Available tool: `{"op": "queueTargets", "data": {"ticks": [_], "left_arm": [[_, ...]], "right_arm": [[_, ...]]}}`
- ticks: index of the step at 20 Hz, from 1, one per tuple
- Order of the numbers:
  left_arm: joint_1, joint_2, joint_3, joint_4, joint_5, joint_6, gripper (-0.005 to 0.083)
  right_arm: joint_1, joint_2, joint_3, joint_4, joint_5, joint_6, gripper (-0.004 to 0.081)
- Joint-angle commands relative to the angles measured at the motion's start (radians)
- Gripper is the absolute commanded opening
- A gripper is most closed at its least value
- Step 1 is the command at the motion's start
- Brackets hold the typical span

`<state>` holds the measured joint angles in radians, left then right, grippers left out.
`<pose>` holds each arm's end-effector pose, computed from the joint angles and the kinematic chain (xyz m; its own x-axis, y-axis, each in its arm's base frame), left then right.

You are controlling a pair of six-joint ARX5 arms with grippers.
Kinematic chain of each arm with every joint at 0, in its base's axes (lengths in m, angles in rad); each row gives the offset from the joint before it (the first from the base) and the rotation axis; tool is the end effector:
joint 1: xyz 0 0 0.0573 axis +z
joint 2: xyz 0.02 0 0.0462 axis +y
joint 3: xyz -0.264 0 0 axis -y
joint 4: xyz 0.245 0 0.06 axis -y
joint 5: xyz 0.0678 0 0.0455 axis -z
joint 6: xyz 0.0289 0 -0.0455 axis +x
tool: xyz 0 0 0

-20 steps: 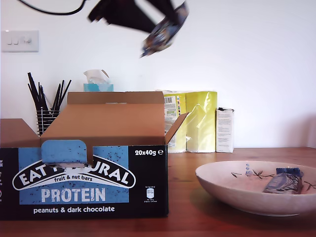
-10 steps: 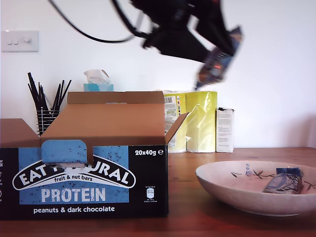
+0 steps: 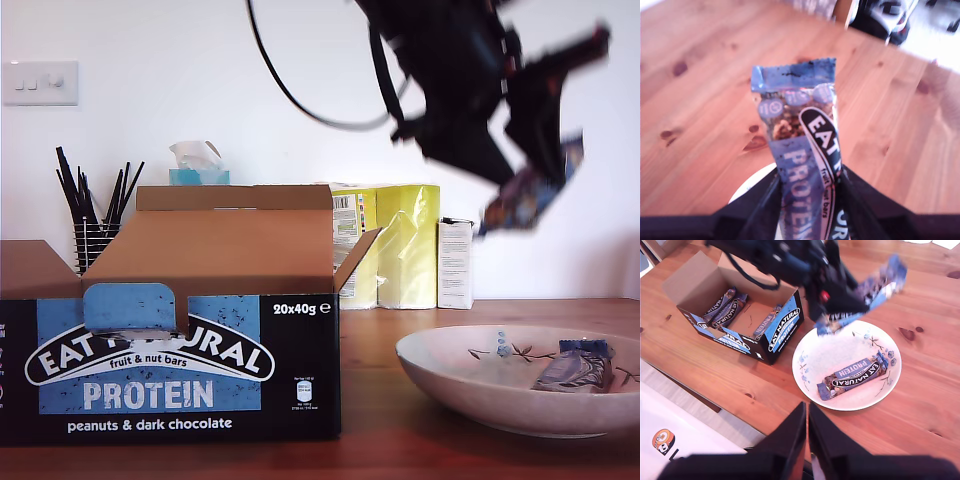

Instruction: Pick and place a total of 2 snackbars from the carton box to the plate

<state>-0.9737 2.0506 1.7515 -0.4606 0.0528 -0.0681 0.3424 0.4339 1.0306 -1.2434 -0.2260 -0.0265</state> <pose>0.2595 -0.3844 0.2563 0.3634 -0.6284 -0.6877 0.8190 0.5673 -0.0856 0.0223 0.0148 0.3440 0.6574 0.4722 -0.5872 -0.5105 0.8523 0.1138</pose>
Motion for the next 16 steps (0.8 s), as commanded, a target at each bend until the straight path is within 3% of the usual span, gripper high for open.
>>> {"op": "queueTargets", "data": {"ticks": [1, 5, 11, 14, 16], "left_arm": [[-0.001, 0.078, 0.047, -0.075, -0.018, 0.019, 0.02], [0.0, 0.187, 0.145, -0.203, -0.044, 0.02, 0.02], [0.003, 0.201, 0.147, -0.226, -0.043, 0.02, 0.0208], [0.005, 0.201, 0.147, -0.236, -0.047, 0.015, 0.0331], [0.005, 0.201, 0.147, -0.243, -0.047, 0.015, 0.0343]], "right_arm": [[0.002, -0.008, -0.002, 0.005, -0.002, -0.001, -0.0013], [0.002, -0.008, -0.002, 0.006, -0.002, -0.008, -0.0013], [0.002, -0.008, -0.002, 0.015, -0.002, -0.027, -0.0013], [0.002, -0.008, -0.002, 0.018, -0.002, -0.027, -0.0013], [0.002, -0.008, -0.002, 0.022, -0.002, -0.027, -0.0013]]}}
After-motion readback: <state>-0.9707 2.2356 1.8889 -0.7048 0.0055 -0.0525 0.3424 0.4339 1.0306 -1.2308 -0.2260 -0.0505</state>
